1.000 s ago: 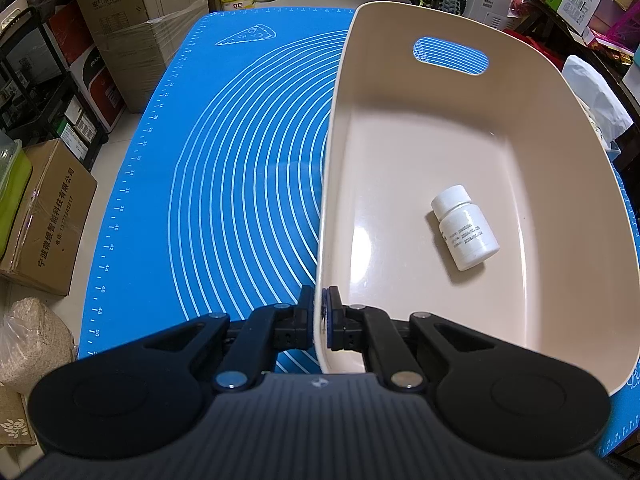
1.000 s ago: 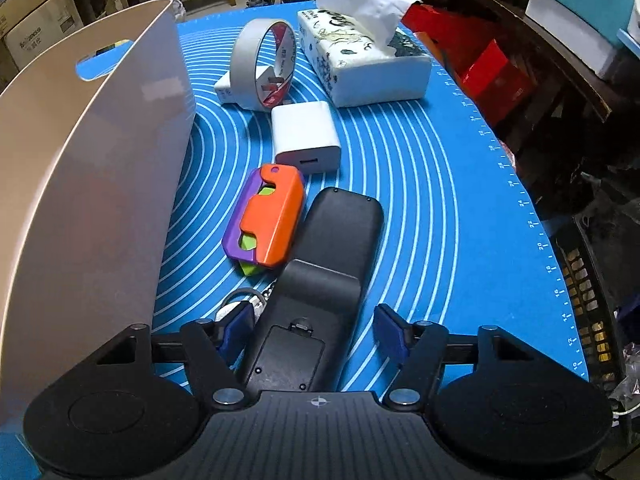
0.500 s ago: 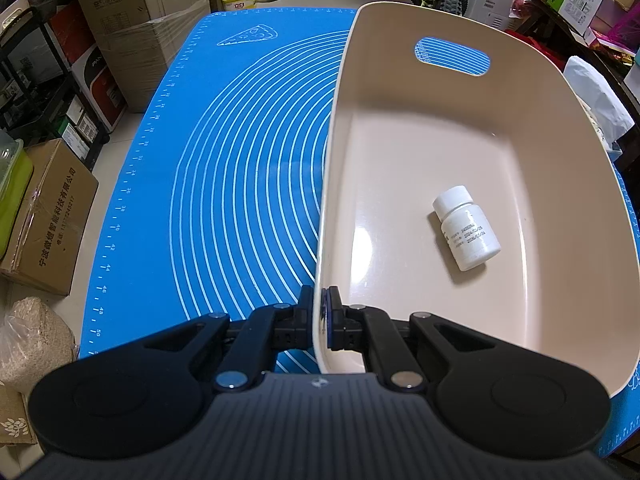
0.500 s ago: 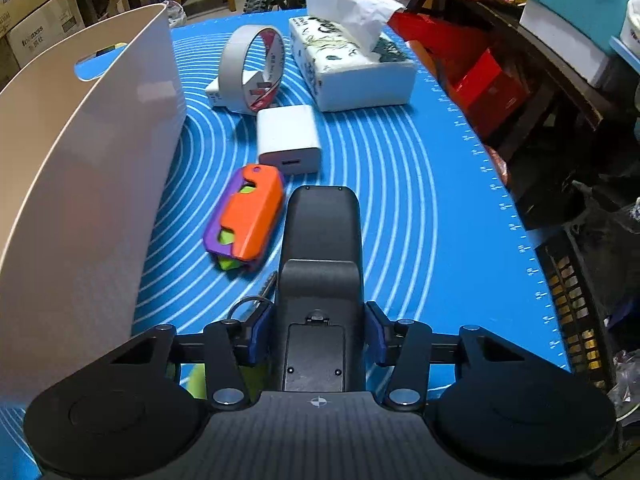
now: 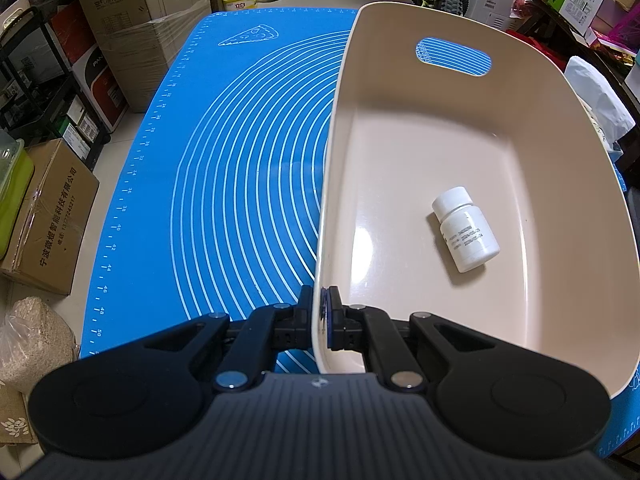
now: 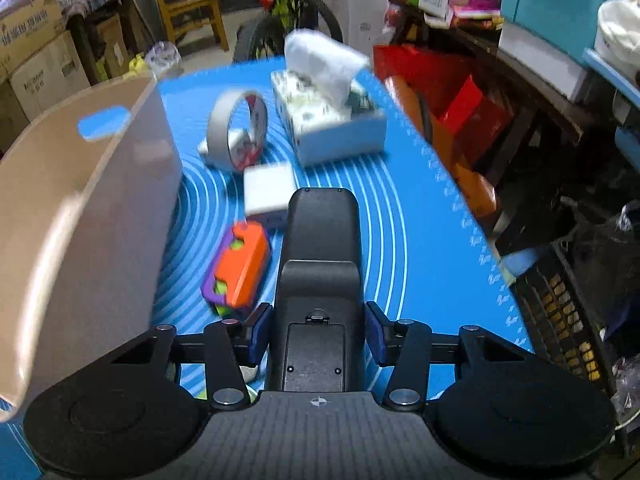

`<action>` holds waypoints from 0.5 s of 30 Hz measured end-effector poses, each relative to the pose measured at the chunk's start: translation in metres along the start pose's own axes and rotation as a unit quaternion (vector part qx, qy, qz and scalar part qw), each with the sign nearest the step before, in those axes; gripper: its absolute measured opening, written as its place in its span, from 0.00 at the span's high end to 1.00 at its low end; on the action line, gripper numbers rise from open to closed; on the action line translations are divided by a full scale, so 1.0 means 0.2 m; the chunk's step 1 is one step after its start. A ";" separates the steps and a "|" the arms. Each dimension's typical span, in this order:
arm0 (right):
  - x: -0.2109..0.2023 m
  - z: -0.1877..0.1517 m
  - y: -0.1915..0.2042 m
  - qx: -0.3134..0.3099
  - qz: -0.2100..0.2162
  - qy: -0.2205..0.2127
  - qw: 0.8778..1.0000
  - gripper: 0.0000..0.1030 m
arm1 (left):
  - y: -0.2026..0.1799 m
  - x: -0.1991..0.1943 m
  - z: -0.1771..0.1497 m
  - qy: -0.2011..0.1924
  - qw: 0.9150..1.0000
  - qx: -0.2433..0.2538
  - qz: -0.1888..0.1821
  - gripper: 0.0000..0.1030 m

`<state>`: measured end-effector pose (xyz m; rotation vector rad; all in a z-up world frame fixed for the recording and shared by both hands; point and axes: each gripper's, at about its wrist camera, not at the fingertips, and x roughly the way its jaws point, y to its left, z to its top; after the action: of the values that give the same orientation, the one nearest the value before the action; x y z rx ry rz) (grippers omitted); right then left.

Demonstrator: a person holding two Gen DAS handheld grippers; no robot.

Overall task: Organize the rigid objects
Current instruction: 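Lift the black remote into the bin and release it with the right tool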

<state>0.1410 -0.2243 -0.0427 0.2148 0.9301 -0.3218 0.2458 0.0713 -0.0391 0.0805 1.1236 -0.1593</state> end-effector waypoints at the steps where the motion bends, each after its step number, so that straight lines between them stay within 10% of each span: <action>1: -0.03 0.02 0.01 0.000 0.003 -0.011 1.000 0.48 | 0.00 0.00 0.00 0.000 1.000 0.000 0.000 0.92; 15: -0.30 0.36 0.44 -0.084 0.101 -0.103 0.986 0.48 | 0.03 -0.01 0.00 0.000 1.000 0.000 0.003 0.93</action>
<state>0.1927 -0.1546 0.0512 0.1163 0.7189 -0.0760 0.2465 0.0765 -0.0380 0.0828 1.1239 -0.1544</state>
